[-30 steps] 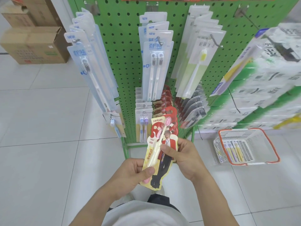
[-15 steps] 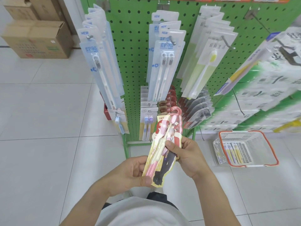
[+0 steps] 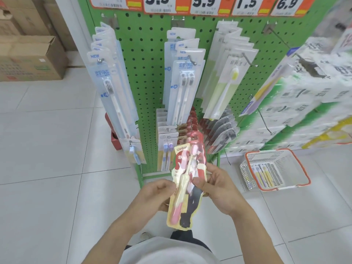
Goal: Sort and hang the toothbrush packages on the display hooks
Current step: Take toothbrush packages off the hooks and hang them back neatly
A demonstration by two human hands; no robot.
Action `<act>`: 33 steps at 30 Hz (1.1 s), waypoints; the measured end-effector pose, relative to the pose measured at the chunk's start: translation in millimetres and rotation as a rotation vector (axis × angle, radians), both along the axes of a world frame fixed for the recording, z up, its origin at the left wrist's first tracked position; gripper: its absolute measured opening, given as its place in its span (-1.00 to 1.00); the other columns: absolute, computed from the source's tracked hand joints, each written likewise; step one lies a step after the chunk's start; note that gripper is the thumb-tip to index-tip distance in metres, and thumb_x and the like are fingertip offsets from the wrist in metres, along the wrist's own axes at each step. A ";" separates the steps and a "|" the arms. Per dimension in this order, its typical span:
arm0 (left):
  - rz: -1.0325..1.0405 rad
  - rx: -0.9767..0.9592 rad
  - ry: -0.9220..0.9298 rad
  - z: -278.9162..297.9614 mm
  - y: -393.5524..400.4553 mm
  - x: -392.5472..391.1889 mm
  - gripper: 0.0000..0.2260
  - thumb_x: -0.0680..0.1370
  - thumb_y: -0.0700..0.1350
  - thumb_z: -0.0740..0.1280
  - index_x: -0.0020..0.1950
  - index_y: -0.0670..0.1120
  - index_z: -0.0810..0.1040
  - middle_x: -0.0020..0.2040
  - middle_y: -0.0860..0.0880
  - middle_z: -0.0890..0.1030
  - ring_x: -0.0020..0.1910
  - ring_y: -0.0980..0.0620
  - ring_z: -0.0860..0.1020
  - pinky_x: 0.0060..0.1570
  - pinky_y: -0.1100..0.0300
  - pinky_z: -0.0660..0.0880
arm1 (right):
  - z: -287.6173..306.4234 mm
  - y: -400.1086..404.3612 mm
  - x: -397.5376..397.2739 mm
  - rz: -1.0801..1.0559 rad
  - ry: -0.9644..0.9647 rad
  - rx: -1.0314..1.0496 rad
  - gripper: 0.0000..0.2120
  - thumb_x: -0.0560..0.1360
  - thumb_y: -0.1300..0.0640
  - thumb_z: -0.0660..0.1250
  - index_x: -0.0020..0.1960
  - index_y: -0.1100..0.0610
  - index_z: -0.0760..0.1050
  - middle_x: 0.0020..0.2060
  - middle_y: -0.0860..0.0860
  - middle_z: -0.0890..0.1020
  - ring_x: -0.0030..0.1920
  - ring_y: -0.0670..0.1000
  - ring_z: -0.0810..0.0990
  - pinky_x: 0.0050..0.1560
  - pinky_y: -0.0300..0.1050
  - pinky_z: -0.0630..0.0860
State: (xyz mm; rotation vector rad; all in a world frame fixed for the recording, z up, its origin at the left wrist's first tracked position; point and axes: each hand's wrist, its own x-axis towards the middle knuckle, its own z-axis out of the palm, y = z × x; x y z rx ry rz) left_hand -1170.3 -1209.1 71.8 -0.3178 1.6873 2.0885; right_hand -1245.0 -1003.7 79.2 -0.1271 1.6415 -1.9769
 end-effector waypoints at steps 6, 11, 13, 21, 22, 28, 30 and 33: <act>0.024 -0.091 0.056 -4.4 3.8 -4.3 -0.77 0.58 -0.06 0.34 0.06 -0.22 0.64 -0.11 -0.21 0.73 -0.22 -0.14 0.68 -0.20 0.07 0.60 | 2.4 5.9 14.0 -0.031 0.012 0.064 -0.67 0.54 0.29 0.42 0.29 0.24 0.53 0.06 0.26 0.70 -0.07 0.21 0.71 -0.13 -0.01 0.59; 0.060 -0.023 -0.013 -7.3 6.7 1.8 -0.77 0.66 -0.15 0.25 -0.06 -0.18 0.67 -0.21 -0.15 0.69 -0.30 -0.03 0.56 -0.27 0.19 0.48 | 3.1 4.4 22.2 -0.067 -0.069 -0.049 -0.32 0.44 -0.21 0.49 0.33 0.26 0.49 0.14 0.24 0.62 0.10 0.14 0.60 0.10 0.00 0.51; 0.045 -0.002 -0.040 -7.1 6.4 5.8 -0.73 0.68 -0.14 0.22 -0.07 -0.18 0.66 -0.25 -0.13 0.63 -0.32 -0.02 0.51 -0.31 0.22 0.43 | 2.0 -0.2 21.8 -0.071 -0.140 -0.151 -0.30 0.51 -0.22 0.40 0.44 0.24 0.41 0.30 0.37 0.50 0.24 0.22 0.52 0.23 0.11 0.45; -0.018 0.167 -0.194 8.2 18.8 7.2 -0.72 0.64 -0.11 0.23 0.08 -0.24 0.67 -0.19 -0.19 0.66 -0.37 -0.14 0.61 -0.35 0.14 0.53 | -4.6 -10.7 6.1 -0.103 -0.138 -0.194 -0.34 0.23 -0.09 0.69 0.15 0.26 0.55 -0.07 0.18 0.66 -0.08 0.18 0.63 -0.15 0.00 0.59; 0.021 0.187 -0.204 8.2 23.7 5.6 -0.71 0.64 -0.12 0.20 0.10 -0.23 0.67 -0.13 -0.23 0.67 -0.29 -0.19 0.64 -0.24 0.07 0.57 | -5.3 -7.8 1.7 -0.117 -0.132 -0.141 -0.28 0.21 -0.09 0.70 0.17 0.29 0.55 -0.04 0.23 0.68 -0.09 0.18 0.65 -0.18 0.01 0.60; 0.250 0.196 -0.130 15.9 61.3 -13.0 -0.55 0.66 0.14 0.13 0.16 -0.13 0.69 0.10 -0.30 0.67 0.02 -0.19 0.64 0.06 -0.04 0.48 | 12.8 33.2 -32.0 -0.105 0.017 0.135 -0.75 0.38 0.08 0.59 -0.02 0.19 0.70 -0.21 0.20 0.71 -0.35 0.05 0.62 -0.40 -0.15 0.53; 0.198 0.072 -0.044 19.3 75.4 -16.1 -0.68 0.64 0.07 0.25 0.19 -0.09 0.66 0.09 -0.20 0.70 0.08 -0.18 0.68 0.14 -0.12 0.53 | 17.4 46.6 -41.8 -0.090 0.114 0.182 -0.80 0.46 0.06 0.48 -0.07 0.20 0.70 -0.27 0.24 0.68 -0.37 0.10 0.58 -0.41 -0.12 0.54; 0.253 -0.035 -0.025 24.2 98.5 -23.5 -0.83 0.63 -0.06 0.31 0.18 -0.05 0.62 -0.01 -0.12 0.74 -0.03 -0.17 0.71 0.00 -0.08 0.63 | 19.2 60.8 -52.2 -0.137 0.198 0.232 -0.73 0.60 0.10 0.33 -0.12 0.27 0.65 -0.35 0.24 0.64 -0.43 0.10 0.53 -0.44 -0.15 0.51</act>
